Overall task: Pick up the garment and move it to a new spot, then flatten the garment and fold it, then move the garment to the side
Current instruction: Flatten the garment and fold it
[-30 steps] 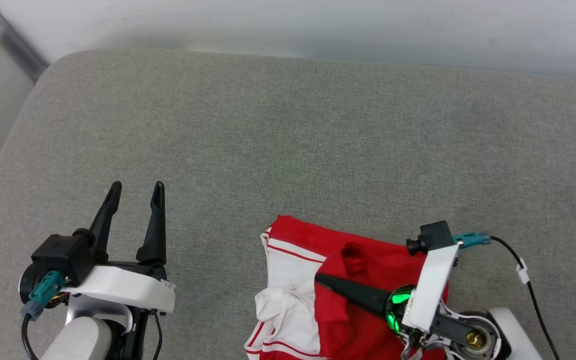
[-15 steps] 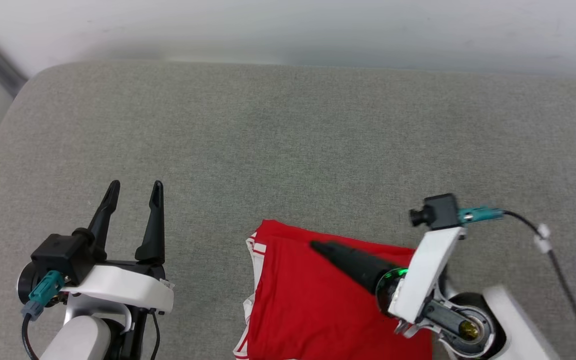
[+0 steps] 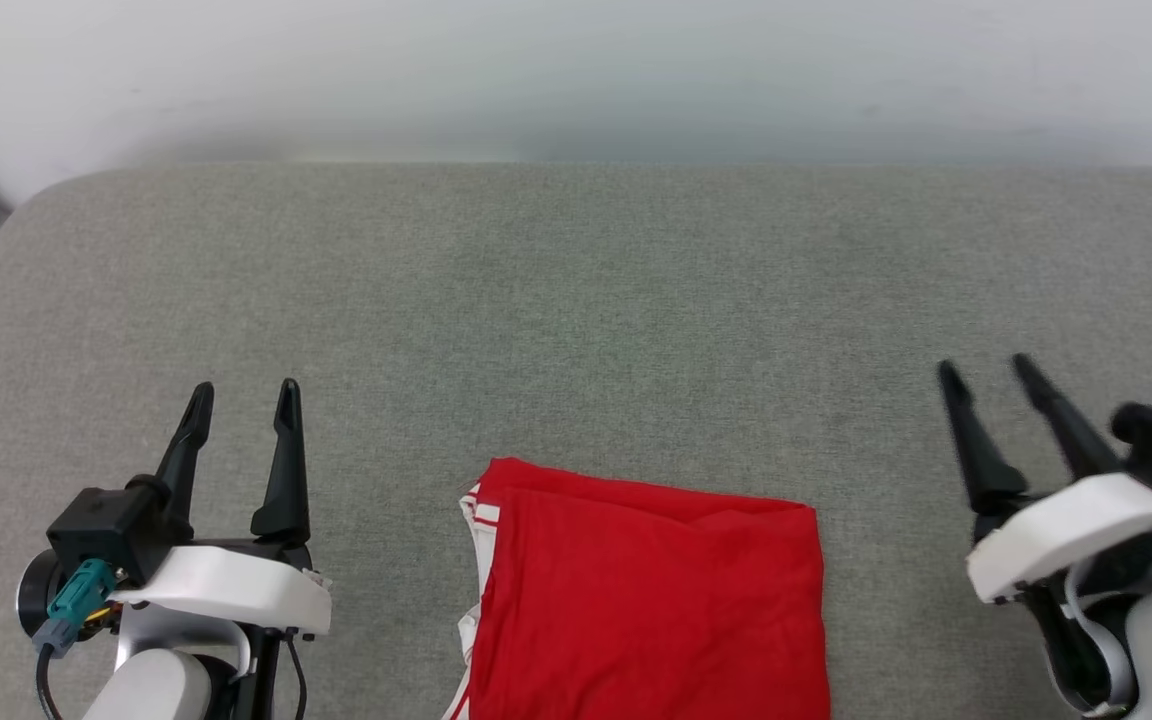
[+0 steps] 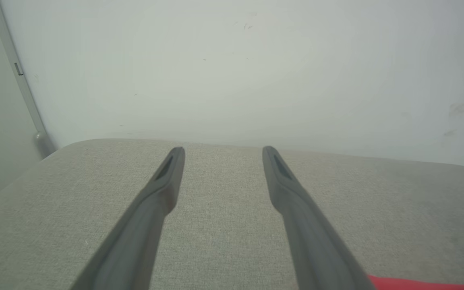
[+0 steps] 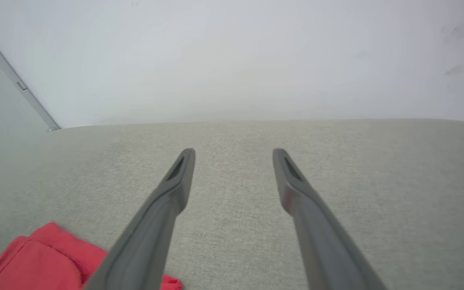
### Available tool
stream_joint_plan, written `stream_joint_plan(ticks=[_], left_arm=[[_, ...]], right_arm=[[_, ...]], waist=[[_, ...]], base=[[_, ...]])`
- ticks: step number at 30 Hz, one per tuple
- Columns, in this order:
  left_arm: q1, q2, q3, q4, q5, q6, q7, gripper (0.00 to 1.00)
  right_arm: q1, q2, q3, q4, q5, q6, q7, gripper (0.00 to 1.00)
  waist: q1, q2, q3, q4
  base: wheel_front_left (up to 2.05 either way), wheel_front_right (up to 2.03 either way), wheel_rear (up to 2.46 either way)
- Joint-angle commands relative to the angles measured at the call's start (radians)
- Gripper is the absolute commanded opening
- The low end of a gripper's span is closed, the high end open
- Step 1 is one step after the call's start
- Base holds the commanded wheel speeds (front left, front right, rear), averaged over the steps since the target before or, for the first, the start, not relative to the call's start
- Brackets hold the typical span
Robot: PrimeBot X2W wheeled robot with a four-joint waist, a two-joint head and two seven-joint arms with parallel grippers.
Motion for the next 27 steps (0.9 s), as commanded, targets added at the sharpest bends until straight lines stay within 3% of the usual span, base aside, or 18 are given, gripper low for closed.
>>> stream_joint_plan(ticks=[1, 9, 17, 27], left_arm=[[0.011, -0.006, 0.006, 0.003, 0.012, 0.004, -0.005, 1.0], [0.051, -0.027, 0.039, 0.018, 0.045, -0.014, -0.006, 1.0], [0.129, -0.047, 0.052, 0.048, 0.087, -0.035, -0.005, 1.0], [0.164, -0.066, 0.079, 0.069, 0.129, -0.062, -0.005, 1.0]], right_arm=[[0.025, 0.014, -0.033, -0.021, -0.045, 0.0, -0.031, 1.0], [0.152, 0.09, -0.134, -0.17, -0.211, 0.0, -0.126, 1.0], [0.284, 0.124, -0.126, -0.291, -0.241, 0.0, -0.075, 1.0], [0.366, 0.136, -0.13, -0.387, -0.26, 0.0, -0.02, 1.0]], waist=[[0.0, 0.0, -0.009, -0.009], [0.0, 0.0, -0.054, -0.036], [0.0, 0.0, -0.126, -0.045], [0.0, 0.0, -0.139, -0.039]], base=[[0.0, 0.0, 0.0], [0.0, 0.0, 0.0], [0.0, 0.0, 0.0], [0.0, 0.0, 0.0]])
